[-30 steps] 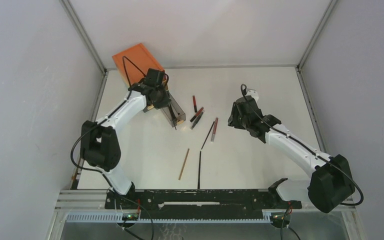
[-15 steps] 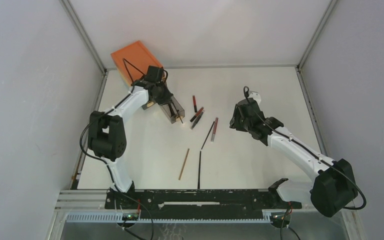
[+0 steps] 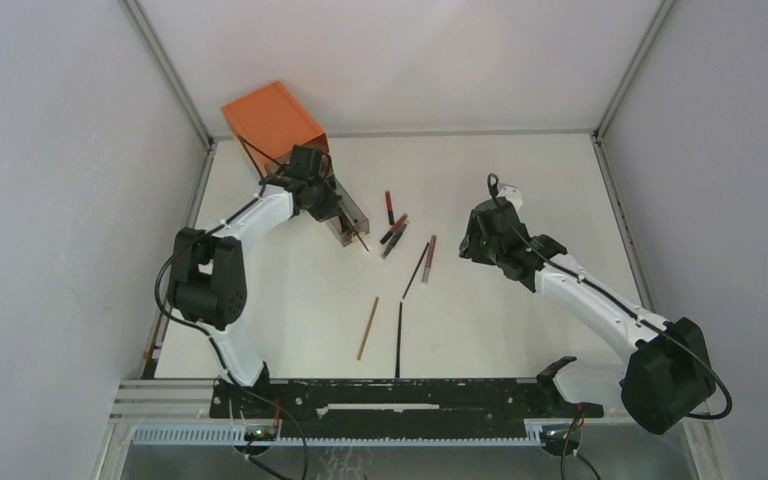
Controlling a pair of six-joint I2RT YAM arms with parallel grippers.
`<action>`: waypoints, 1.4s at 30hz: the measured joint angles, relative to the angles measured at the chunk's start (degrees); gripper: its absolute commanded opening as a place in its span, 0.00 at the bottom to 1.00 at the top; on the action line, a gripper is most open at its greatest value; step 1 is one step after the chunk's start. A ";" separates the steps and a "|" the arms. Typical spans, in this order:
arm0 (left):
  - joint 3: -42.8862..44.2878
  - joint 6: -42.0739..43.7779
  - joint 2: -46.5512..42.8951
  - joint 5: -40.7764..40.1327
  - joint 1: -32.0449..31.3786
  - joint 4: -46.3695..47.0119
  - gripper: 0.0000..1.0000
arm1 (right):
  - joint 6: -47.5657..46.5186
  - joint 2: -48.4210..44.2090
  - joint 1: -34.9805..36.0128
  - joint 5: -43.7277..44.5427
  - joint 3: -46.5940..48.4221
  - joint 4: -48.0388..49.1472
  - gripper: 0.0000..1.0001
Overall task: Organize the makeup
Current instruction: Place the makeup brush in the drawer.
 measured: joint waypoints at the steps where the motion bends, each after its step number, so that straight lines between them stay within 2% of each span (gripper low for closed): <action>1: -0.02 -0.09 -0.04 0.00 -0.02 0.00 0.00 | 0.04 -0.02 0.00 -0.07 0.00 0.00 0.51; 3: -0.07 -0.42 -0.15 0.04 -0.09 0.07 0.00 | 0.11 -0.22 0.00 -1.11 -0.02 0.22 0.55; 6: -0.44 -0.70 -0.87 0.74 -0.22 0.09 0.00 | 0.35 -0.85 0.00 -5.55 -0.52 2.67 0.66; 9: -0.92 -0.98 -2.58 2.19 -0.50 0.17 0.00 | 1.49 -0.44 -0.04 -15.28 -1.14 7.89 0.71; 15: -3.76 -1.55 -8.96 7.04 -1.79 2.25 0.00 | 4.94 7.23 1.53 -33.55 -1.20 22.51 0.75; 21: -6.21 -3.28 -12.96 11.43 -2.19 4.11 0.00 | 9.49 17.77 3.37 -43.12 -0.70 33.75 0.75; 24: -6.25 -3.89 -13.16 12.55 -2.16 4.59 0.00 | 11.19 21.68 4.17 -45.33 1.09 36.46 0.69; 29: -6.40 -4.17 -13.18 13.57 -2.16 5.27 0.00 | 14.78 25.53 4.59 -47.32 3.87 41.92 0.48; 33: -7.15 -4.37 -13.22 13.84 -2.16 5.42 0.00 | 17.16 27.56 4.63 -48.06 4.92 44.94 0.30; 36: -7.15 -4.35 -13.25 13.86 -2.16 5.49 0.00 | 18.16 28.96 4.74 -48.57 5.97 46.10 0.11; 37: -7.15 -4.35 -13.29 13.84 -2.16 5.53 0.04 | 18.53 29.22 4.79 -48.72 6.34 46.36 0.00; 38: -7.15 -4.35 -13.31 13.79 -2.16 5.55 0.11 | 18.99 29.44 4.85 -48.83 6.80 46.38 0.00; 42: -7.15 -3.82 -13.55 13.79 -2.05 5.81 0.55 | 19.89 29.86 5.05 -48.63 8.48 45.24 0.00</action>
